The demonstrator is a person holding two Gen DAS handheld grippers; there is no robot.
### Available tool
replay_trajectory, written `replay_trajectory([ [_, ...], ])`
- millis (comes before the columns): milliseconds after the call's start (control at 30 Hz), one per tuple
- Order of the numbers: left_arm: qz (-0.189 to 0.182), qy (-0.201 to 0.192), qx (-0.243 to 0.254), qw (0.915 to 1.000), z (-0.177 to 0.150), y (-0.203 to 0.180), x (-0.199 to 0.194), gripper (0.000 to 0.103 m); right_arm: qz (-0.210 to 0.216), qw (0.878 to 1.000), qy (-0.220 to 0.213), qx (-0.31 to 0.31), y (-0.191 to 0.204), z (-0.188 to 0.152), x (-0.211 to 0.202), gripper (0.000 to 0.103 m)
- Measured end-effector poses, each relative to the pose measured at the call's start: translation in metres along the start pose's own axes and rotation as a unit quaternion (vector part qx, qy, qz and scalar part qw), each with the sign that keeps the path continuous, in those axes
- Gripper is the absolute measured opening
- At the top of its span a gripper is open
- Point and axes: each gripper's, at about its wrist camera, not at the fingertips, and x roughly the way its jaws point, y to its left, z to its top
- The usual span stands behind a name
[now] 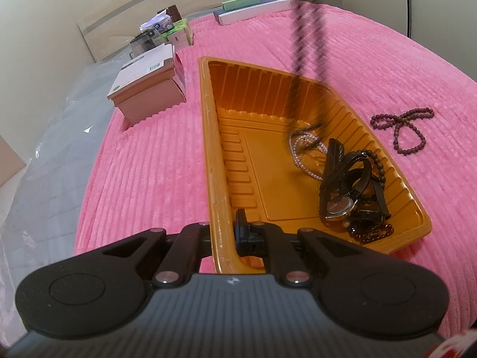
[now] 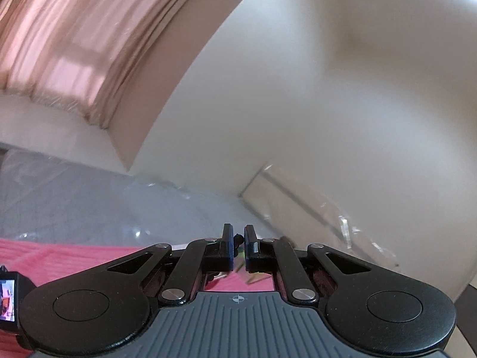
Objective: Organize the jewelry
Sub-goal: 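Carry the dark bead necklace over the tray and lower it in with the right gripper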
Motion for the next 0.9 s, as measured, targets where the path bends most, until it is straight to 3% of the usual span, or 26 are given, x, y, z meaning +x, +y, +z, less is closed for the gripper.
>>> replay_trajectory([
  [167, -0.002, 0.001, -0.004, 1.0000, -0.001, 0.002, 0.001, 0.004, 0.056, 0.998, 0.040, 0.003, 0.022, -0.018, 0.036, 0.007],
  [367, -0.002, 0.001, -0.004, 1.0000, -0.001, 0.002, 0.001, 0.004, 0.140, 0.986, 0.083, -0.035, 0.061, -0.051, 0.082, 0.007],
  [700, -0.003, 0.003, -0.007, 1.0000, -0.001, 0.003, 0.002, 0.004, 0.175, 0.970, 0.152, -0.068, 0.083, -0.126, 0.118, 0.007],
  [900, -0.004, 0.004, -0.009, 0.9999, -0.002, 0.003, 0.004, 0.004, 0.185, 0.965, 0.173, -0.068, 0.085, -0.146, 0.123, 0.007],
])
